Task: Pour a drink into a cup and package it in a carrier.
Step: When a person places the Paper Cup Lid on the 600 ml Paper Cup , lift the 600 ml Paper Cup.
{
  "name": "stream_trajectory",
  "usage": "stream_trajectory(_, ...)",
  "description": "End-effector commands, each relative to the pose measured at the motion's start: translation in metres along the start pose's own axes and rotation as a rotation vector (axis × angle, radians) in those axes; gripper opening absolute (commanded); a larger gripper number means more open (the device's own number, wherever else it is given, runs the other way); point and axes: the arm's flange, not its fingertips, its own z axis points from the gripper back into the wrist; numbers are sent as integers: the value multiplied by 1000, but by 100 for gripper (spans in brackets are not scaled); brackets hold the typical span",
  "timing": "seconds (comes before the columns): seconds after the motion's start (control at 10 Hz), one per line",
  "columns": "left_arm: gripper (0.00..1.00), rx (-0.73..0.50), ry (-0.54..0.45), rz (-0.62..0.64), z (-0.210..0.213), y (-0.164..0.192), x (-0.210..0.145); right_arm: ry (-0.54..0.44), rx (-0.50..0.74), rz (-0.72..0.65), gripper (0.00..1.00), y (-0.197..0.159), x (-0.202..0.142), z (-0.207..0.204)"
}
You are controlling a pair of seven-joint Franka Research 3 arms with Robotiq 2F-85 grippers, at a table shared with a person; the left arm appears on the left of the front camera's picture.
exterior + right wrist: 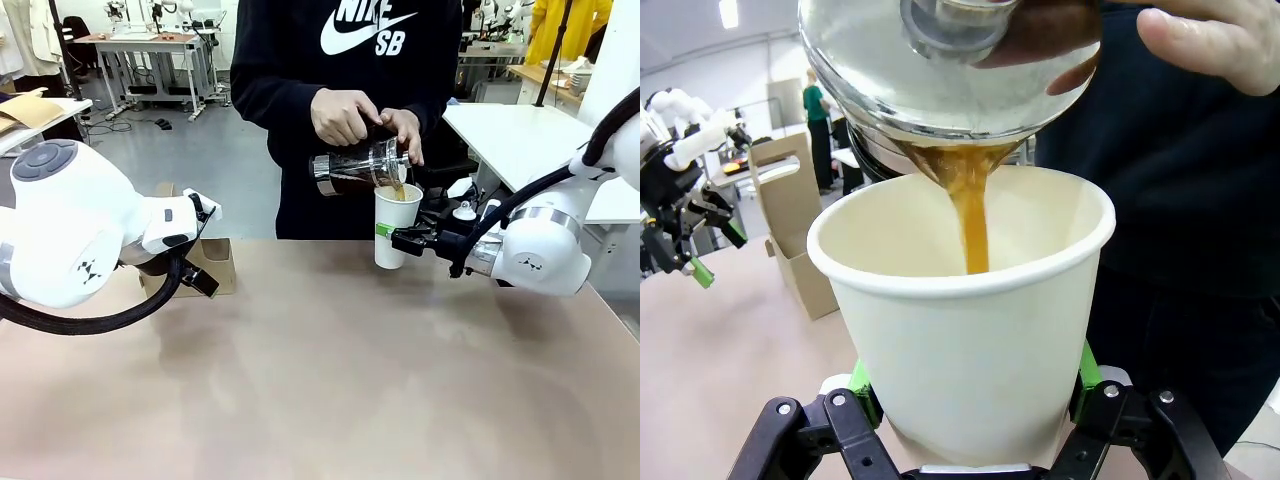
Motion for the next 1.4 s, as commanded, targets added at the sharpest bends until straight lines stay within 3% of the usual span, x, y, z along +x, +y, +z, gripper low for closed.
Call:
stream_trajectory(0.0,100,-1,0,1,0,0,0,-8,-3,-14,81,3,4,0)
stream_trajectory(1.3,100,-1,0,1,0,0,0,-8,-3,-14,81,3,4,0)
